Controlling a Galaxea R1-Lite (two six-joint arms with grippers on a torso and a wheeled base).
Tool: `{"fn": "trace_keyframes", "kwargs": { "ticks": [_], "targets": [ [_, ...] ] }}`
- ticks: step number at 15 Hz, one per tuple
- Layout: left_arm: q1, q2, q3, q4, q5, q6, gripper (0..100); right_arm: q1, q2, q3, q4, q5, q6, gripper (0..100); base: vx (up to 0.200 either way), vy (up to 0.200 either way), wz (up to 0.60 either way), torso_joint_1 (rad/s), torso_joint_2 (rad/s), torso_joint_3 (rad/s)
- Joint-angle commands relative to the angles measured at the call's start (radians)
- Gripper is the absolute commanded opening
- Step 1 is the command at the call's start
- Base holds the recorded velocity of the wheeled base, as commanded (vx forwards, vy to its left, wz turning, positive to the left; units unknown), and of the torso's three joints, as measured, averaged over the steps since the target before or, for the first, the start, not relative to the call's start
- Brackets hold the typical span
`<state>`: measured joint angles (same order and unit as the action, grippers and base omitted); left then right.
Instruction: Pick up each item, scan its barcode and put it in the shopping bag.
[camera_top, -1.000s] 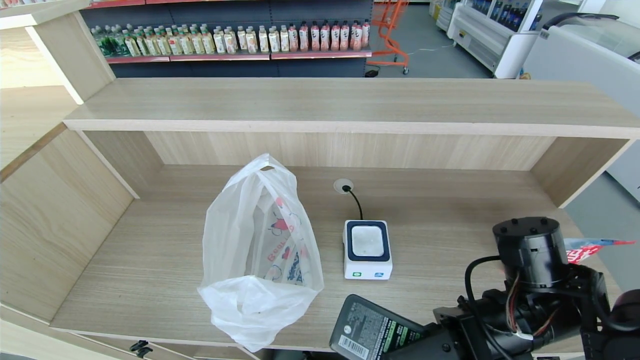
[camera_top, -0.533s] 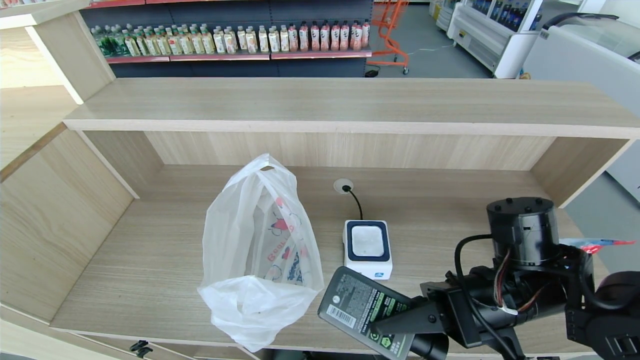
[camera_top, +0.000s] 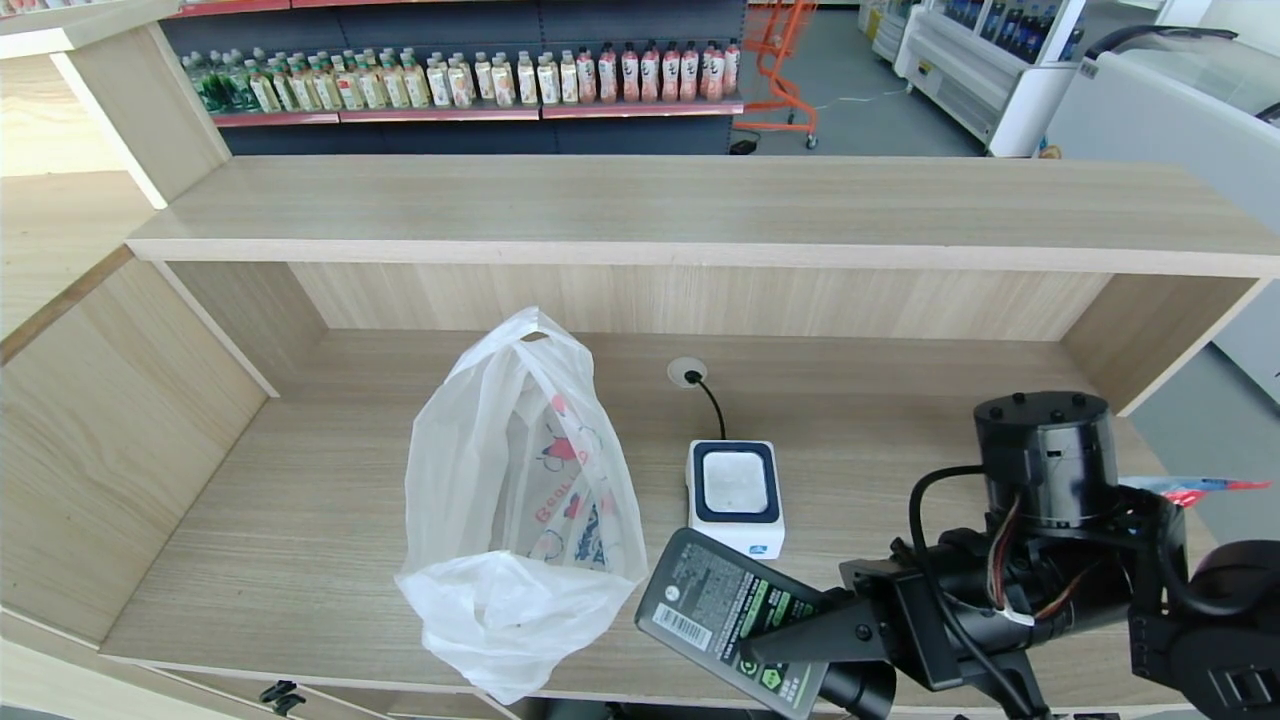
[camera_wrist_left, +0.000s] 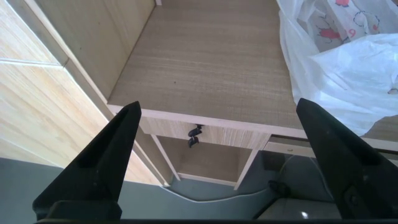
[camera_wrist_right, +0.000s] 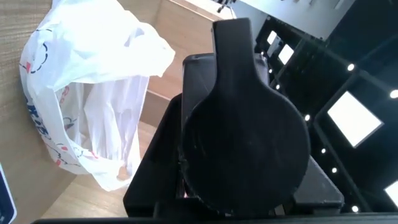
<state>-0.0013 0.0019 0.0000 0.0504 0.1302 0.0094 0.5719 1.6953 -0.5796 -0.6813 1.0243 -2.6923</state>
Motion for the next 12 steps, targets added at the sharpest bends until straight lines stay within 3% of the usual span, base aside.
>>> {"fn": "trace_keyframes", "kwargs": {
  "ticks": [1,6,8,9,10,11,12],
  "targets": [
    [0.0,0.0,0.0,0.0,0.0,0.0,100,-0.001,0.0,-0.002,0.0,0.0,0.0,0,0.0,0.0,0.0,0.0,0.0,0.0],
    [0.001,0.0,0.0,0.0,0.0,0.0,100,-0.001,-0.039,-0.006,0.0,0.027,0.051,0,0.0,0.0,0.0,0.0,0.0,0.0],
    [0.001,0.0,0.0,0.0,0.0,0.0,100,-0.021,-0.189,-0.046,-0.001,0.027,0.338,0,0.0,0.0,0.0,0.0,0.0,0.0],
    [0.0,0.0,0.0,0.0,0.0,0.0,100,-0.075,-0.252,-0.105,-0.004,0.022,0.516,0,0.0,0.0,0.0,0.0,0.0,0.0],
    [0.001,0.0,0.0,0.0,0.0,0.0,100,-0.109,-0.276,-0.132,-0.009,0.022,0.609,0,0.0,0.0,0.0,0.0,0.0,0.0],
    [0.0,0.0,0.0,0.0,0.0,0.0,100,-0.176,-0.306,-0.138,-0.011,0.022,0.812,0,0.0,0.0,0.0,0.0,0.0,0.0],
    [0.0,0.0,0.0,0.0,0.0,0.0,100,-0.233,-0.338,-0.134,-0.023,0.025,0.882,0,0.0,0.0,0.0,0.0,0.0,0.0]
  ]
}}
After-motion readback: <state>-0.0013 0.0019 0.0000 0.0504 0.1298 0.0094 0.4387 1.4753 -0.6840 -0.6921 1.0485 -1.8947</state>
